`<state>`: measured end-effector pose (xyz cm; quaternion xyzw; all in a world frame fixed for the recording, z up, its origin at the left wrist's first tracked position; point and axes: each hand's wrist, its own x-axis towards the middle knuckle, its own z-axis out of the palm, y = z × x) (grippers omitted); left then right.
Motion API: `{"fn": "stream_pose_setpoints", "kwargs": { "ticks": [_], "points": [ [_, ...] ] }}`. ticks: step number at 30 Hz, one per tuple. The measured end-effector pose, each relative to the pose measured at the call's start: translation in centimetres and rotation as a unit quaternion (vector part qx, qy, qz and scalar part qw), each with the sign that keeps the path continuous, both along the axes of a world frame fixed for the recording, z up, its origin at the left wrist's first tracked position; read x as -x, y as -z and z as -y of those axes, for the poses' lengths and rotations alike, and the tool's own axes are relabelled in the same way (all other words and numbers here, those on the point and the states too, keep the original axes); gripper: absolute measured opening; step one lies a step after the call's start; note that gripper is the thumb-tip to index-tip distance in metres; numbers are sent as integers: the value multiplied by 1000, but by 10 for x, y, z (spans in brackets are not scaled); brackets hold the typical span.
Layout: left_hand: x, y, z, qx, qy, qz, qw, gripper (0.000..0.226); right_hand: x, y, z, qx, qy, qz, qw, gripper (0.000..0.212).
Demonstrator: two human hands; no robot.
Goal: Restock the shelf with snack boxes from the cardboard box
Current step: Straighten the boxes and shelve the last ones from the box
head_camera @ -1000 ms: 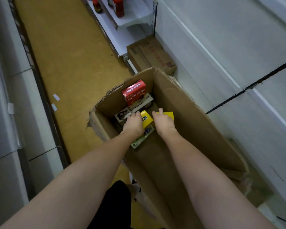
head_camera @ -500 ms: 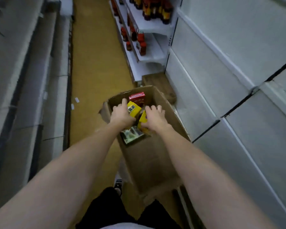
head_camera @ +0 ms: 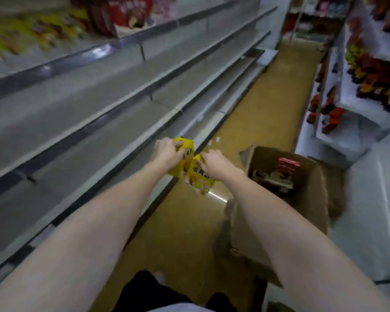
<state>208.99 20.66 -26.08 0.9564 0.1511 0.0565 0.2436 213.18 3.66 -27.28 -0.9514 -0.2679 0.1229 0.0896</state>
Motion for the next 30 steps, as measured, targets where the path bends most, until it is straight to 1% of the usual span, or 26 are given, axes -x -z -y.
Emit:
{"fn": "stream_pose_setpoints", "kwargs": {
  "ticks": [2, 4, 6, 12, 14, 17, 19, 23, 26, 27, 29, 30],
  "points": [
    [34, -12, -35, -17, -28, 0, 999, 28, 22, -17, -40, -19, -52, 10, 998, 41],
    [68, -22, -68, -37, -36, 9, 999, 27, 45, -35, -76, -25, -102, 18, 994, 32],
    [104, -33, -96, -65, -64, 14, 996, 28, 70, -53, -110, -33, -146, 35, 988, 29],
    [234, -66, -179, -126, -179, 29, 975, 34, 162, -93, -200, -86, -228, 66, 968, 31],
    [287, -75, -198, -132, -205, 35, 969, 34, 203, -103, -228, -104, -253, 63, 960, 31],
    [368, -88, -225, -124, -242, 36, 962, 35, 271, -110, -267, -154, -280, 61, 946, 34],
    [421, -96, -242, -124, -266, 43, 955, 37, 318, -116, -289, -156, -303, 47, 939, 32],
    [519, -111, -257, -109, -282, 54, 952, 36, 404, -126, -321, -161, -339, 35, 926, 42],
    [578, -122, -262, -118, -308, 76, 941, 49, 454, -131, -338, -170, -362, 18, 916, 48],
    [594, -125, -263, -116, -316, 84, 938, 50, 467, -133, -344, -180, -366, 3, 913, 54],
    [620, -130, -266, -111, -328, 104, 932, 43, 488, -139, -353, -195, -370, -20, 908, 68],
    [631, -136, -267, -111, -328, 107, 932, 39, 496, -142, -359, -191, -369, -18, 910, 76]
  ]
}}
